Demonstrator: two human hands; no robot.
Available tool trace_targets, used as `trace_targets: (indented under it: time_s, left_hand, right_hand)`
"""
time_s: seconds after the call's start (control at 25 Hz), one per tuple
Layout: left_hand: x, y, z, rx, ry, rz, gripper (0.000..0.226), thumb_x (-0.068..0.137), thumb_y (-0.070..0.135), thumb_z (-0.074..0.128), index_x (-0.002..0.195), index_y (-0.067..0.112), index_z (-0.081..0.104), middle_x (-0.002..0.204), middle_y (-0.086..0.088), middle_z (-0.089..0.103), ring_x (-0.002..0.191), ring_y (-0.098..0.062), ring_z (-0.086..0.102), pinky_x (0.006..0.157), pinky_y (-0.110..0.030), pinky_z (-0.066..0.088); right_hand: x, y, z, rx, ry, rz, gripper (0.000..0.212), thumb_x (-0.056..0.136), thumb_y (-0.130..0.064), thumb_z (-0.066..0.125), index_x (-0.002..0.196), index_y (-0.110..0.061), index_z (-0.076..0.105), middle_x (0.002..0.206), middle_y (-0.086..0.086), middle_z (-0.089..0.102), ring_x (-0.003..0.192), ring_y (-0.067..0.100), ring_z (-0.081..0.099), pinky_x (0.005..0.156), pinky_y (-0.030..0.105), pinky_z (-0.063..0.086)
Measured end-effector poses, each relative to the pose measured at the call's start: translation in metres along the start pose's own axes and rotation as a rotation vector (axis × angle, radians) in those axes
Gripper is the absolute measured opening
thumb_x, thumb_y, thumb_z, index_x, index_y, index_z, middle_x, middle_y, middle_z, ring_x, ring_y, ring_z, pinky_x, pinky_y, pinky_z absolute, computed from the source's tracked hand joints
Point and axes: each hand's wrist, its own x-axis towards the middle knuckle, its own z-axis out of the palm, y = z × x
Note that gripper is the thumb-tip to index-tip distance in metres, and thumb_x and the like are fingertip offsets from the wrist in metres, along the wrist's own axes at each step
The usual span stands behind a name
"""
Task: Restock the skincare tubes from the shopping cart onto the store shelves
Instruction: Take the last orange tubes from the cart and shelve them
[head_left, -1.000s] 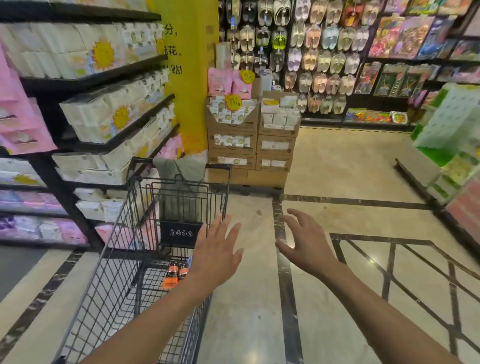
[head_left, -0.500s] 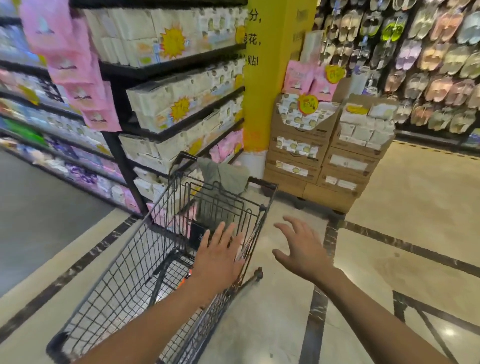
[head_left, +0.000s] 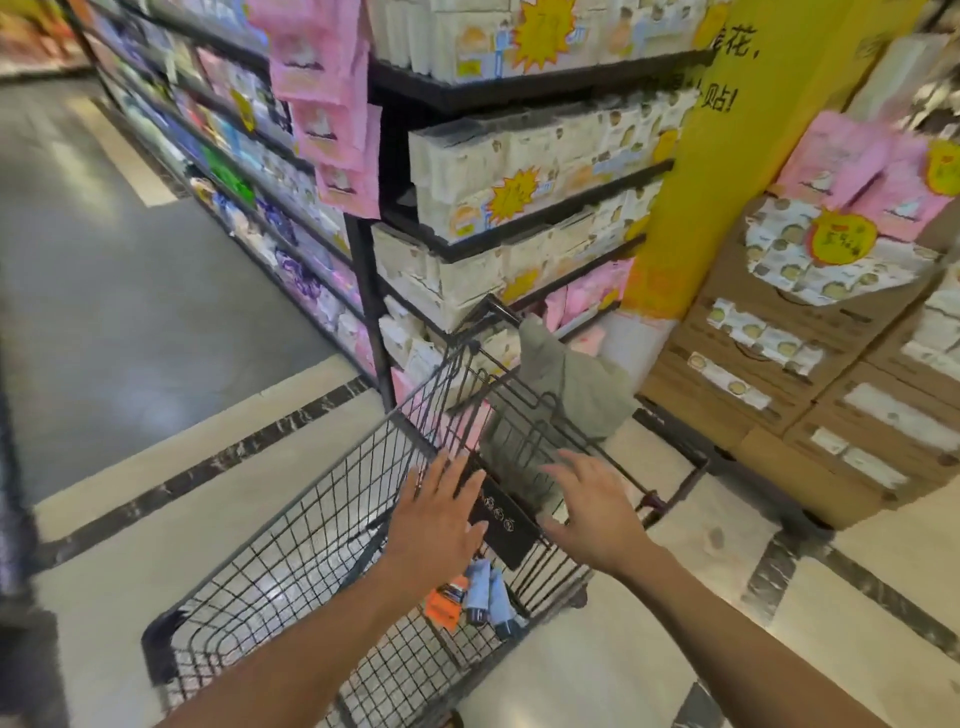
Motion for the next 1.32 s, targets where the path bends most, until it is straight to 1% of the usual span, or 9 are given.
trace_targets:
  time_s: [0.2, 0.36, 0.52, 0.68, 0.84, 0.92, 1.12, 1.24, 1.32]
  left_hand:
    - [0.026, -0.037, 0.026, -0.063, -0.043, -0.094, 0.070, 0.103, 0.057, 0.034, 0.163, 0.028, 0.014, 0.174, -0.005, 0.003, 0.160, -0.029, -0.002, 0.124, -0.050, -0.005]
    - [0.030, -0.059, 0.058, -0.136, -0.118, -0.223, 0.069, 0.103, 0.056, 0.038, 0.162, 0.026, 0.019, 0.173, -0.007, 0.008, 0.160, -0.030, 0.003, 0.126, -0.056, 0.006]
    - [0.026, -0.068, 0.110, -0.198, -0.239, -0.374, 0.066, 0.104, 0.058, 0.030, 0.161, 0.027, 0.023, 0.173, -0.007, 0.011, 0.159, -0.031, 0.008, 0.126, -0.056, 0.011]
    - [0.018, -0.063, 0.171, -0.275, -0.371, -0.504, 0.067, 0.103, 0.055, 0.042, 0.161, 0.027, 0.025, 0.170, -0.007, 0.021, 0.158, -0.031, 0.017, 0.124, -0.054, 0.019]
    - [0.025, -0.067, 0.226, -0.331, -0.494, -0.571, 0.071, 0.102, 0.053, 0.047, 0.162, 0.025, 0.022, 0.169, -0.004, 0.023, 0.157, -0.028, 0.017, 0.125, -0.052, 0.020]
    - [0.034, -0.072, 0.256, -0.345, -0.536, -0.575, 0.072, 0.100, 0.052, 0.051, 0.160, 0.021, 0.027, 0.166, -0.006, 0.030, 0.153, -0.029, 0.026, 0.122, -0.051, 0.026]
    - [0.071, -0.086, 0.319, -0.400, -0.558, -0.565, 0.066, 0.098, 0.042, 0.058, 0.155, 0.019, 0.035, 0.158, -0.009, 0.043, 0.143, -0.031, 0.043, 0.113, -0.050, 0.041]
    - [0.098, -0.091, 0.352, -0.415, -0.574, -0.563, 0.063, 0.099, 0.050, 0.055, 0.153, 0.023, 0.038, 0.157, -0.004, 0.043, 0.143, -0.029, 0.041, 0.115, -0.049, 0.039]
    - [0.110, -0.092, 0.374, -0.388, -0.606, -0.536, 0.058, 0.096, 0.051, 0.059, 0.146, 0.025, 0.043, 0.147, -0.003, 0.049, 0.134, -0.026, 0.046, 0.109, -0.047, 0.041]
  right_hand:
    - [0.070, -0.005, 0.039, 0.069, -0.128, -0.045, 0.070, 0.086, -0.055, 0.058, 0.149, -0.029, 0.042, 0.158, 0.003, 0.034, 0.146, 0.025, 0.030, 0.118, 0.042, 0.033]
    - [0.112, -0.006, 0.093, 0.142, -0.320, -0.105, 0.068, 0.091, -0.047, 0.063, 0.151, -0.023, 0.041, 0.158, 0.003, 0.032, 0.144, 0.026, 0.032, 0.117, 0.038, 0.033]
    - [0.140, -0.002, 0.154, 0.232, -0.537, -0.123, 0.067, 0.094, -0.040, 0.064, 0.152, -0.016, 0.041, 0.157, 0.007, 0.032, 0.145, 0.027, 0.034, 0.117, 0.037, 0.034]
    - [0.153, 0.003, 0.216, 0.275, -0.758, -0.060, 0.067, 0.091, -0.030, 0.070, 0.149, -0.012, 0.043, 0.149, 0.010, 0.039, 0.139, 0.029, 0.041, 0.113, 0.034, 0.035]
    - [0.156, 0.007, 0.271, 0.258, -0.849, -0.028, 0.061, 0.088, -0.029, 0.070, 0.142, -0.012, 0.048, 0.144, 0.009, 0.043, 0.135, 0.029, 0.044, 0.109, 0.032, 0.038]
    - [0.153, 0.009, 0.297, 0.245, -0.870, -0.010, 0.057, 0.089, -0.028, 0.069, 0.141, -0.011, 0.050, 0.143, 0.010, 0.046, 0.134, 0.029, 0.047, 0.107, 0.032, 0.039]
    - [0.144, 0.016, 0.342, 0.230, -0.931, 0.031, 0.061, 0.089, -0.026, 0.071, 0.143, -0.011, 0.046, 0.144, 0.012, 0.044, 0.137, 0.028, 0.043, 0.110, 0.035, 0.038]
    - [0.143, 0.025, 0.362, 0.246, -0.944, 0.052, 0.058, 0.090, -0.023, 0.070, 0.141, -0.010, 0.047, 0.143, 0.011, 0.045, 0.136, 0.027, 0.043, 0.110, 0.033, 0.037]
    - [0.141, 0.031, 0.373, 0.254, -0.958, 0.065, 0.060, 0.091, -0.022, 0.068, 0.146, -0.011, 0.044, 0.148, 0.009, 0.041, 0.138, 0.025, 0.042, 0.111, 0.030, 0.036]
